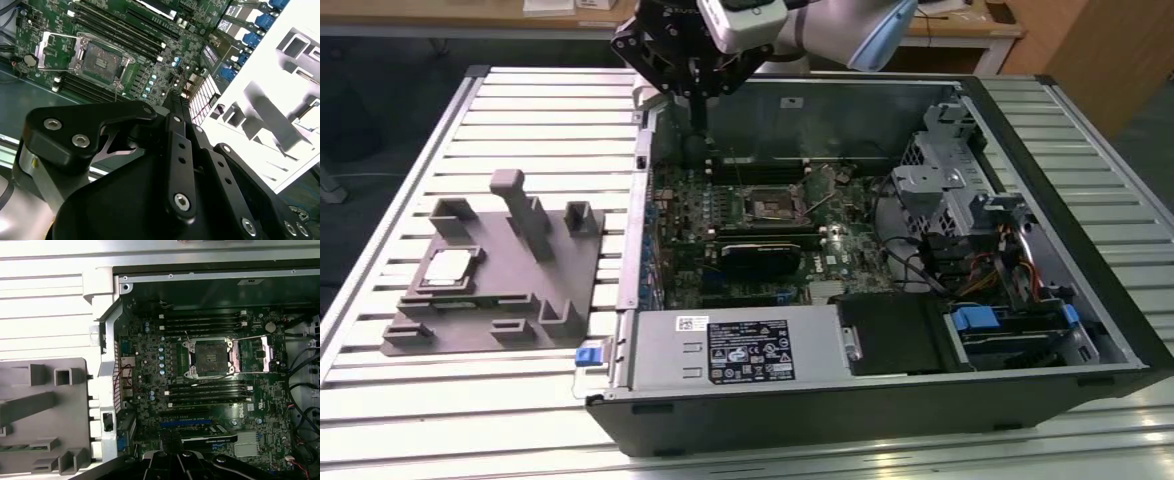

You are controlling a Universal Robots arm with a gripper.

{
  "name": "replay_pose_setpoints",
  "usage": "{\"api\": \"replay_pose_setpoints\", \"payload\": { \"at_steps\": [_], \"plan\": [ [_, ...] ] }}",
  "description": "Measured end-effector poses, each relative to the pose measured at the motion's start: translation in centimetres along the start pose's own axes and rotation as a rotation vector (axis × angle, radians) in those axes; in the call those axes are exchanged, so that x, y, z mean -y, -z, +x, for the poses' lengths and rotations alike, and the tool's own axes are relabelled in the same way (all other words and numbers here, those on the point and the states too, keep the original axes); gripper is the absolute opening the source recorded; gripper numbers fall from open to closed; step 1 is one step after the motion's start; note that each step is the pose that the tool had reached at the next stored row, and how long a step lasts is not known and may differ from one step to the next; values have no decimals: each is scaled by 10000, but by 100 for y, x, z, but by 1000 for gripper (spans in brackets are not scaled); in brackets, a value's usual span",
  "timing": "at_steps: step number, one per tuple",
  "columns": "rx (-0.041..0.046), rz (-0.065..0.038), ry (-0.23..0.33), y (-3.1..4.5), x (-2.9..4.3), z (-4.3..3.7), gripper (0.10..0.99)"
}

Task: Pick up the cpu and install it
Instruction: 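Reach for the cpu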

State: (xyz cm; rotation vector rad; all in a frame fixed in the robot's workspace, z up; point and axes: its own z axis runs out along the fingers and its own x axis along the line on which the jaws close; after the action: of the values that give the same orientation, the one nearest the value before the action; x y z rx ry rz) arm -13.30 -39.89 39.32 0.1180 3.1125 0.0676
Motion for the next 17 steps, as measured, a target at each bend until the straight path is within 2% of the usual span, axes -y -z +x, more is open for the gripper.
{"api": "replay_pose_setpoints", "payload": {
  "at_steps": [17],
  "plan": [
    [0,0,0,-1,5,69,106]
  ]
}}
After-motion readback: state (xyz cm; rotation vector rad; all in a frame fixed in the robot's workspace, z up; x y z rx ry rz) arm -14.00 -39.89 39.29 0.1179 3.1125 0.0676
